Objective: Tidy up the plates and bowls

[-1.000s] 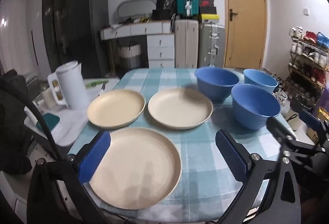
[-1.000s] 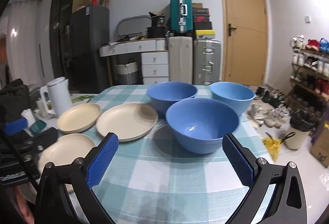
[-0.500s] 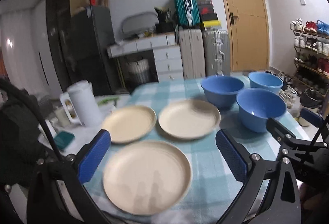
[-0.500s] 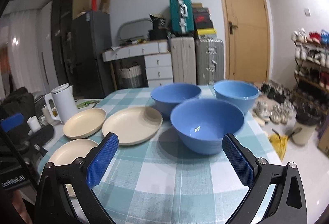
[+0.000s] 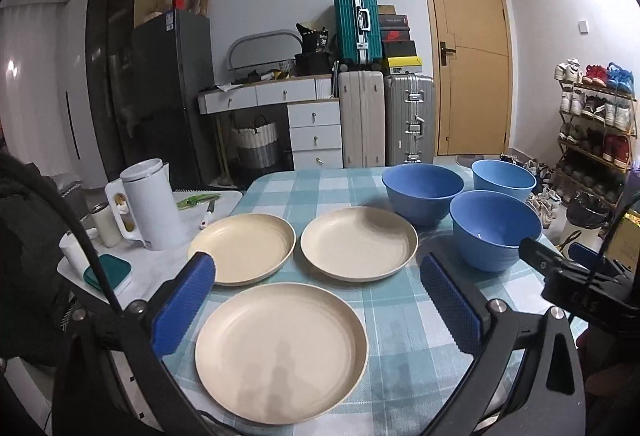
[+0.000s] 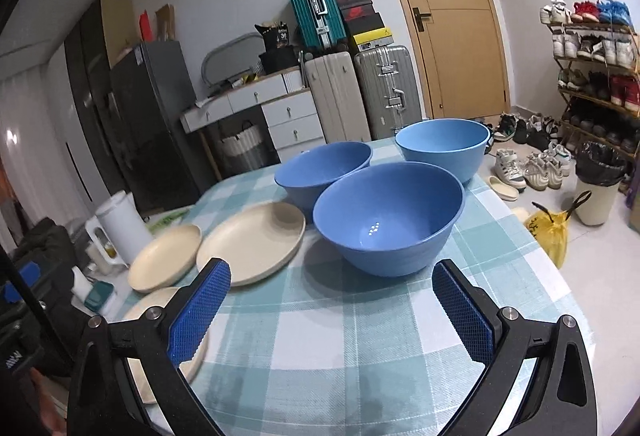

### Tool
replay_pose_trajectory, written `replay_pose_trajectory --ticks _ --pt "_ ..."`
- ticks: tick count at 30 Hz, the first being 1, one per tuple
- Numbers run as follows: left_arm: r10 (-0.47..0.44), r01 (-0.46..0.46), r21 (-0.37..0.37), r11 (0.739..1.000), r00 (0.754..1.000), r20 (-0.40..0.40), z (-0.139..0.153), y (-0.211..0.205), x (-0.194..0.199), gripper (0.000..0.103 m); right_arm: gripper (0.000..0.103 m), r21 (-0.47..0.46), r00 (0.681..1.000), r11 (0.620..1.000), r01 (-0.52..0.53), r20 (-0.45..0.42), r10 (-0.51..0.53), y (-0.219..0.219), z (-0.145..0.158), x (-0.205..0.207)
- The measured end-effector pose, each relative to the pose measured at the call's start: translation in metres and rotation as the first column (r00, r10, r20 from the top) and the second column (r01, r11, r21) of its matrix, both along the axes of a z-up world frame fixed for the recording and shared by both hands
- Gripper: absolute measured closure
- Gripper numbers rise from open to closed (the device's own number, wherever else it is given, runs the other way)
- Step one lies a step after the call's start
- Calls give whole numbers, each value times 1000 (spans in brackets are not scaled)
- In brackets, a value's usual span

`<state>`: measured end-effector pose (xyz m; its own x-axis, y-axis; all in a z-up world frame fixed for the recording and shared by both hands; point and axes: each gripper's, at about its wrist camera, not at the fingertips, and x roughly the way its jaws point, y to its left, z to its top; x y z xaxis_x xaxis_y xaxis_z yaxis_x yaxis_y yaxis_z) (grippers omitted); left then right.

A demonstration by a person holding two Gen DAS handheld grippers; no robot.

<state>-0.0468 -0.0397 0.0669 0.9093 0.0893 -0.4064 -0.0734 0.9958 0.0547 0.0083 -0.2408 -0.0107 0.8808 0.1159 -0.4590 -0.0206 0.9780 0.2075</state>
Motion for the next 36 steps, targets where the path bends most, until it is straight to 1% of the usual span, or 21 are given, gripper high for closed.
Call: replay_pose_trajectory --ticks 4,8,10,13,17,21,30,34,35,36 --pt "-12 12 -7 1000 1000 -8 -4 2 2 0 0 -61 1000 998 -2 5 2 6 -1 -1" --pt "-8 8 -12 1000 1000 -17 -8 7 6 0 0 -68 999 997 -29 -19 28 9 -3 0" --pt "-5 4 -32 999 999 -36 -10 11 11 0 0 -73 999 997 -28 -30 26 9 -4 2" --pt "4 -7 -56 998 999 -53 -11 18 15 0 0 -56 999 998 -24 -40 22 6 -5 3" --pt "13 -17 -63 998 998 -64 -12 20 17 0 0 -49 998 998 -32 -64 29 6 -6 6" --pt "14 -17 -47 999 999 -53 -11 20 17 0 0 -61 998 997 -38 -48 35 9 -5 3" --pt "17 -19 -29 999 997 -74 -20 38 16 0 0 -84 997 995 -58 -64 53 19 -7 5" --pt "44 -45 -9 999 996 -75 -22 53 19 0 0 -88 995 992 -92 -32 89 32 -3 1" --pt "57 -59 -16 998 995 -83 -21 61 22 0 0 -91 995 991 -99 -20 97 36 -1 0" --pt "59 -62 -39 997 994 -91 -20 70 25 0 0 -94 994 989 -110 -8 109 42 2 0"
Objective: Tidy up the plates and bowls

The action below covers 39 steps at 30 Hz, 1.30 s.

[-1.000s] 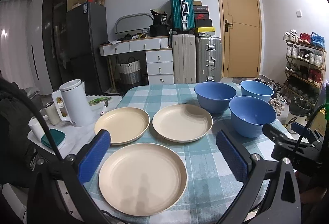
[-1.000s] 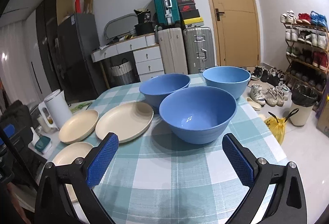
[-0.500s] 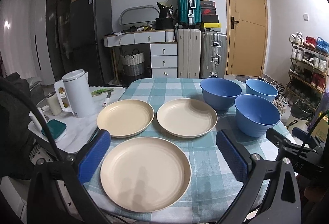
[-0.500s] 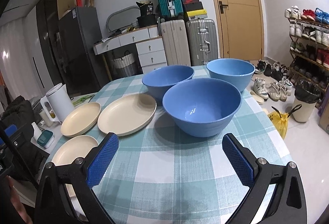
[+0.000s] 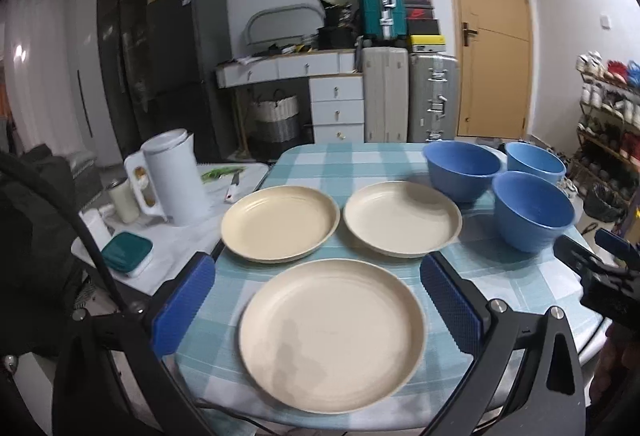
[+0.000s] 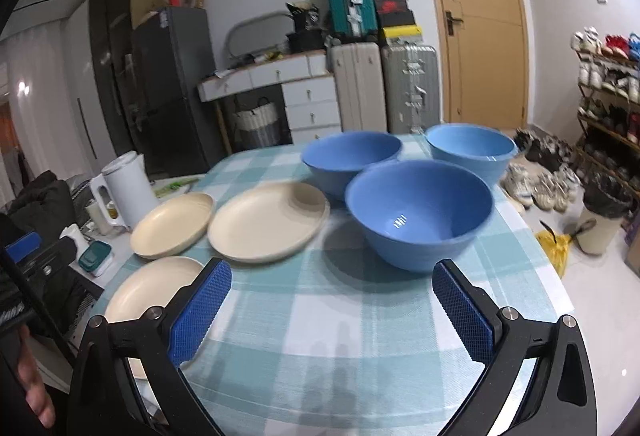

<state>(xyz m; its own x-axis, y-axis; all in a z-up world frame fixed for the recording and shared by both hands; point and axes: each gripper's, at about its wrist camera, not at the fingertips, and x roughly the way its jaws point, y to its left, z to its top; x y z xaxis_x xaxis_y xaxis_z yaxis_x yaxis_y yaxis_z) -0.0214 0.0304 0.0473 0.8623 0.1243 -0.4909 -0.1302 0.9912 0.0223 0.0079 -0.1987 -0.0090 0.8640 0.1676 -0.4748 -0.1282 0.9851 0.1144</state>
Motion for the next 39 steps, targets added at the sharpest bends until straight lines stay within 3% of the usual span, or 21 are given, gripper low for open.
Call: replay_pose_trajectory --ticks 9,18,25,28,33,39 --pt "146 -150 -71 986 988 -55 15 75 59 0 0 -67 981 979 -193 17 194 76 51 42" --pt "286 -313 -101 944 933 -218 -36 134 149 0 0 -155 952 940 -305 -78 296 155 76 147" --pt "172 -265 -220 939 914 -368 -83 152 201 0 0 -224 909 889 -399 -226 351 220 43 236" --pt "127 -261 -280 924 898 -420 -95 160 214 0 1 -235 889 877 -420 -301 345 239 19 270" --pt "132 -273 -294 916 897 -422 -102 175 222 0 2 -232 855 856 -463 -370 362 264 -16 313" --pt "120 -287 -315 905 881 -458 -126 190 228 1 12 -293 815 798 -526 -443 375 292 -56 340"
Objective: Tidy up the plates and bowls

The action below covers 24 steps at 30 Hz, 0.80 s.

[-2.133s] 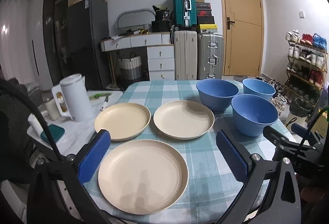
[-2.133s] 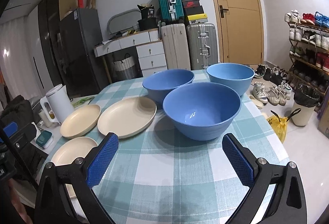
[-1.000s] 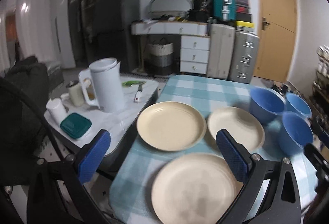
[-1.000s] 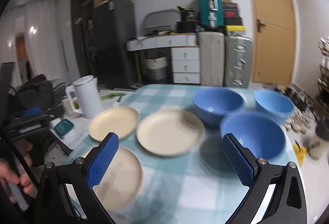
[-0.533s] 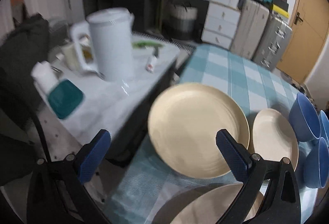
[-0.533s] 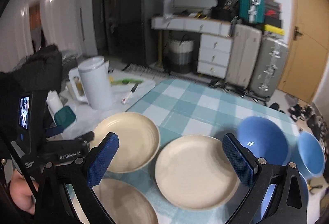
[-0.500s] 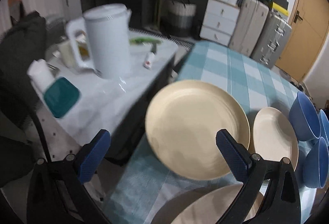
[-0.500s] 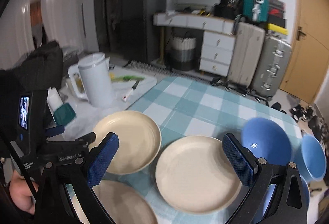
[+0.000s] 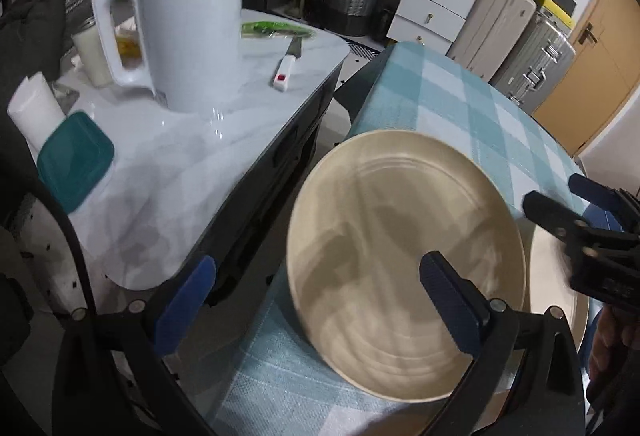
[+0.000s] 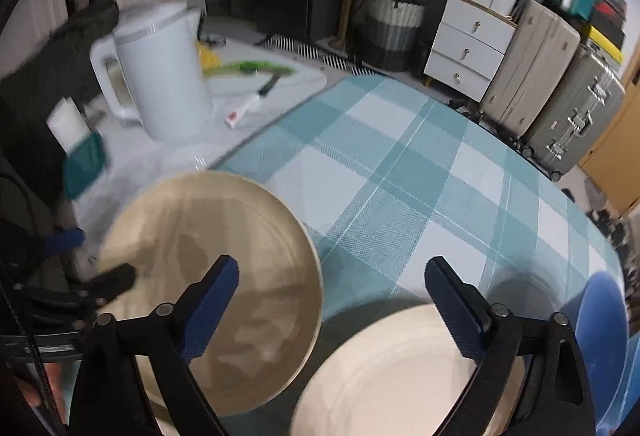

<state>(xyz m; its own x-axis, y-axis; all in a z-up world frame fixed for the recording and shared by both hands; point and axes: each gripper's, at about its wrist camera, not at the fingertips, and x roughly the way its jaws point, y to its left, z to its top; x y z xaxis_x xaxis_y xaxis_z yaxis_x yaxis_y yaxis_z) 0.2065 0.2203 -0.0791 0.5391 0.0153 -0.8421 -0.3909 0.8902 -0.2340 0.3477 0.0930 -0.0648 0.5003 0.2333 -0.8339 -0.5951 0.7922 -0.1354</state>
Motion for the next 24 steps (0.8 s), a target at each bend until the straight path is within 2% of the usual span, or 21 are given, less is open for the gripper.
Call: replay_pose_trajectory --ticks 4,7,9,11,12,17,19,21,22,24 --pt "-3 3 3 1000 1000 -15 -10 -1 5 1 20 -25 999 1000 -11 -36 10 6 -14 7" --pt "-11 11 11 1000 1000 -23 -15 -4 8 2 22 -31 998 999 -25 -57 23 9 -21 6" --pt "-22 22 15 1000 1000 -23 -16 -7 9 5 25 -28 997 999 -24 -69 22 9 -25 6" --pt "-39 41 32 999 999 -38 -17 -12 11 15 28 -15 995 1000 -18 -99 17 8 -29 7" --pt "-44 45 37 998 998 -42 -17 -14 11 17 28 -9 993 1000 -9 -117 8 8 -31 7" --pt "-34 35 29 999 999 -33 -17 -11 10 18 30 -12 990 1000 -8 -140 6 7 -39 6" --pt "-29 29 19 999 999 -34 -19 -8 11 21 37 -6 986 1000 0 -165 -1 6 -42 7" --pt "-37 37 3 999 999 -39 -20 -7 13 28 45 -4 983 1000 -1 -185 0 6 -44 8" --pt "-39 39 -8 999 998 -42 -22 -5 14 35 48 -8 982 1000 0 -189 -2 6 -45 8" --pt "-35 35 -28 999 999 -28 -23 -3 12 36 49 -3 981 1000 8 -196 -8 7 -46 7"
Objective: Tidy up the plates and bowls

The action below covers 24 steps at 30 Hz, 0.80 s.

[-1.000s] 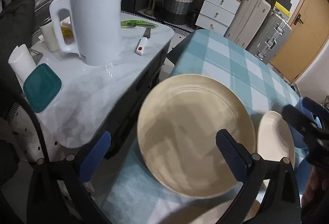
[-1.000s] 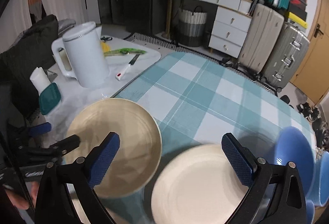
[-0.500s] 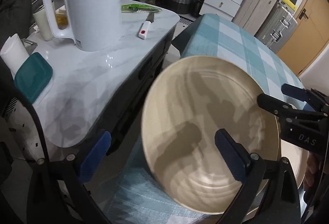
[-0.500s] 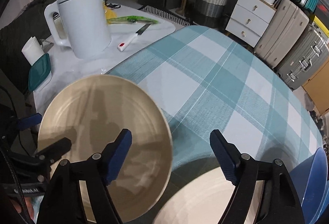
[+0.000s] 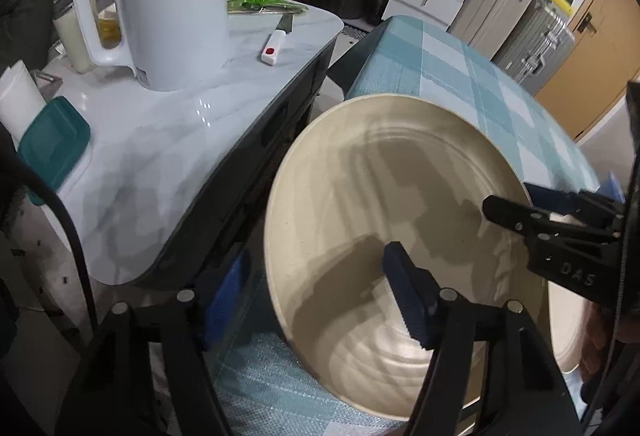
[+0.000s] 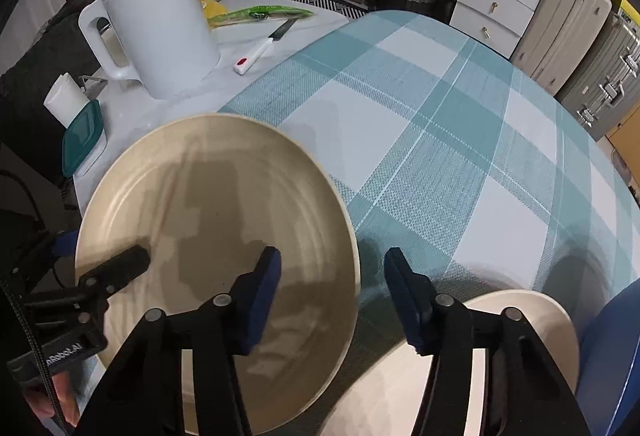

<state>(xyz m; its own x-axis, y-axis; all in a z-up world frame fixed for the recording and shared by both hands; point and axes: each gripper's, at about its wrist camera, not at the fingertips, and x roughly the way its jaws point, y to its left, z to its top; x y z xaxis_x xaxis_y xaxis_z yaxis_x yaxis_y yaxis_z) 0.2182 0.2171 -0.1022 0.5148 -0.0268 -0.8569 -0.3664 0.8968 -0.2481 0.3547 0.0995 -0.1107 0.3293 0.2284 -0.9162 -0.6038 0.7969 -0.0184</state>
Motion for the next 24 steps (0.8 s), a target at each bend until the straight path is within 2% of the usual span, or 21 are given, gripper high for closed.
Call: replay_pose_trajectory --ticks 2,4,10,18,21,24 --pt "2 -2 -16 1000 1000 7 -1 2 -1 39 50 8 1000 1000 1 -9 -1 1 0 -1" --pt "2 -2 -22 1000 1000 8 0 3 -2 43 57 9 1000 1000 -1 -11 1 2 0 -2" --pt "-20 20 18 1000 1000 -1 3 -2 -1 44 66 20 1000 1000 4 -15 -4 0 1 -4" --pt "-17 17 -6 1000 1000 -5 5 5 -3 63 78 22 999 999 36 -27 -35 -7 1 -3" --pt "-8 7 -15 1000 1000 -14 6 9 -4 73 85 20 998 998 51 -33 -50 -8 2 -4" --pt "-7 7 -17 1000 1000 -8 7 13 -6 83 87 23 998 999 46 -38 -45 -8 2 -5"
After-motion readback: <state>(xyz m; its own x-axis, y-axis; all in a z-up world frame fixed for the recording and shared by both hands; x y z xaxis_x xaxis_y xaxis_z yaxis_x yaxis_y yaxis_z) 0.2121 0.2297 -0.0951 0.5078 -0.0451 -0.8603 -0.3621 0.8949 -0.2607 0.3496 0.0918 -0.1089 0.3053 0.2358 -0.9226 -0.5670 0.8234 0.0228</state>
